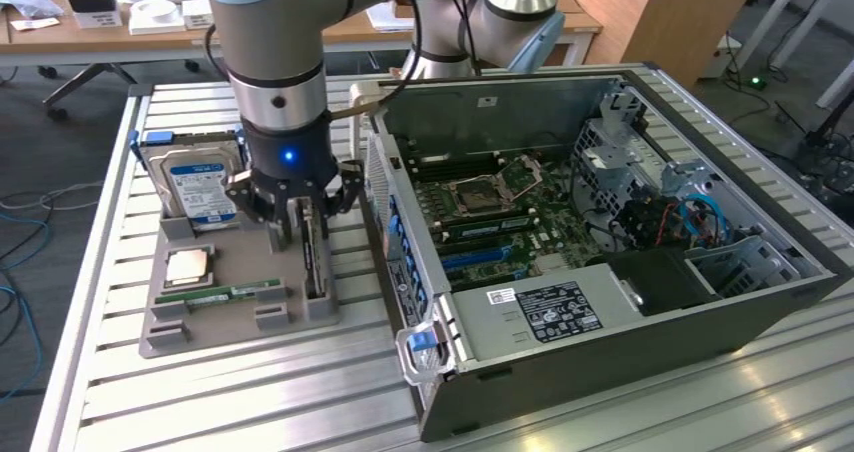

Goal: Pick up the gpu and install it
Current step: 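Pick up the gpu and move the gpu toward the slot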

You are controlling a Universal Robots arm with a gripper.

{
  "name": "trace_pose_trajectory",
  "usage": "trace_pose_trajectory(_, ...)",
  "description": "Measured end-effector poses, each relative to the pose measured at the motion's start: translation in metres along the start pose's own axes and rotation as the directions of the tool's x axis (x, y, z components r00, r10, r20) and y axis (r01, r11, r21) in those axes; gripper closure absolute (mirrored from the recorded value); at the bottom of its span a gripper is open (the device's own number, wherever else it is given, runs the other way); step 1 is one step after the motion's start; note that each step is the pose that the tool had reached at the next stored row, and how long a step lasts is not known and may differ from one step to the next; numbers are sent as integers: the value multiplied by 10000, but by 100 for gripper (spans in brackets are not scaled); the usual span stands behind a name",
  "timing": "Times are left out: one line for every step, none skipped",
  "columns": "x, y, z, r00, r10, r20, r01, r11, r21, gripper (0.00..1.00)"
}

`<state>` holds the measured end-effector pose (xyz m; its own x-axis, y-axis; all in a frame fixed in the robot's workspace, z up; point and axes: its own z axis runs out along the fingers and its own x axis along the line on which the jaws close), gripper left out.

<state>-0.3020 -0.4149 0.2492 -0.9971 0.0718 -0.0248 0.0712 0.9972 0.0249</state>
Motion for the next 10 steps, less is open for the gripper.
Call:
trace_pose_trajectory(1,0,16,10000,1,0,-1,10000,0,53)
trace_pose_trajectory(2,-1,34,10000,0,2,0,10000,-1,53)
trace_pose_trajectory(3,-1,51,10000,0,1,0,10000,-1,53)
trace_pose_trajectory(3,-2,68,10000,0,1,0,10000,-1,53)
trace_pose_trajectory(4,-2,84,10000,0,2,0,10000,-1,53)
trace_pose_trajectory(5,-2,99,10000,0,2,0,10000,-1,53)
trace_pose_trajectory(7,-3,115,10000,1,3,-1,10000,0,53)
trace_pose_trajectory(9,-3,127,10000,1,8,-1,10000,-1,53)
trace_pose_trajectory(10,-4,136,10000,1,14,-1,10000,-1,53)
trace_pose_trajectory(11,-4,146,10000,0,21,0,10000,-2,53)
